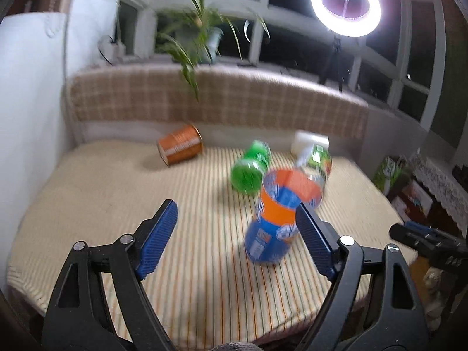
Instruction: Flip cup upright
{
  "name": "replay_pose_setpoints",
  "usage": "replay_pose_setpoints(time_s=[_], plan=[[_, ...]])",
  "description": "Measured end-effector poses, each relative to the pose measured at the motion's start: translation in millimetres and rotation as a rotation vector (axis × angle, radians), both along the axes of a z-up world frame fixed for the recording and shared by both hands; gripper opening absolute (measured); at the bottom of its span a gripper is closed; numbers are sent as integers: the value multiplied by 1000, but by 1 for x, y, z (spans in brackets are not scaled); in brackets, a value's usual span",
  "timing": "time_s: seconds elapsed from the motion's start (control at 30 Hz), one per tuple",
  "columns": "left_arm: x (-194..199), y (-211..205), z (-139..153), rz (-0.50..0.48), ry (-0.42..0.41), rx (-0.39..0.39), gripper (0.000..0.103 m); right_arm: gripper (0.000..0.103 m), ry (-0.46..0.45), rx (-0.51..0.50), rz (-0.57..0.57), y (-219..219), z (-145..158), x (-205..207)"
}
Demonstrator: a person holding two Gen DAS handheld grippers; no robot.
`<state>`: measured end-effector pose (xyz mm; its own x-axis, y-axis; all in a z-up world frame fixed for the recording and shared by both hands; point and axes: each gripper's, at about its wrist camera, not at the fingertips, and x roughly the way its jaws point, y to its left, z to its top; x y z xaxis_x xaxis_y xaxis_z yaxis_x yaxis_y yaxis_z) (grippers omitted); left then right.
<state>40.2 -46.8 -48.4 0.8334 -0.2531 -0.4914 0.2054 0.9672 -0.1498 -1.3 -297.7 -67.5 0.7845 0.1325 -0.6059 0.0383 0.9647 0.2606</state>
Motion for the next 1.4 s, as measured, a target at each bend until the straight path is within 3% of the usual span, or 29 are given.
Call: replay_pose_setpoints(time_s=[0.07,0.13,0.53,1.4], plan=[[-7,5,9,21,-45,-11,99,94,-38,-39,-11,5,6,-2],[-14,8,17,34,-81,-12,100,103,-78,-70,-21,8,11,-4],[-34,0,34,57,-162,46,102,103,-157,-102,-86,9,26,-7],[-38,3,41,73,-170,45,103,103,-138,-91,-74,15,21,0]])
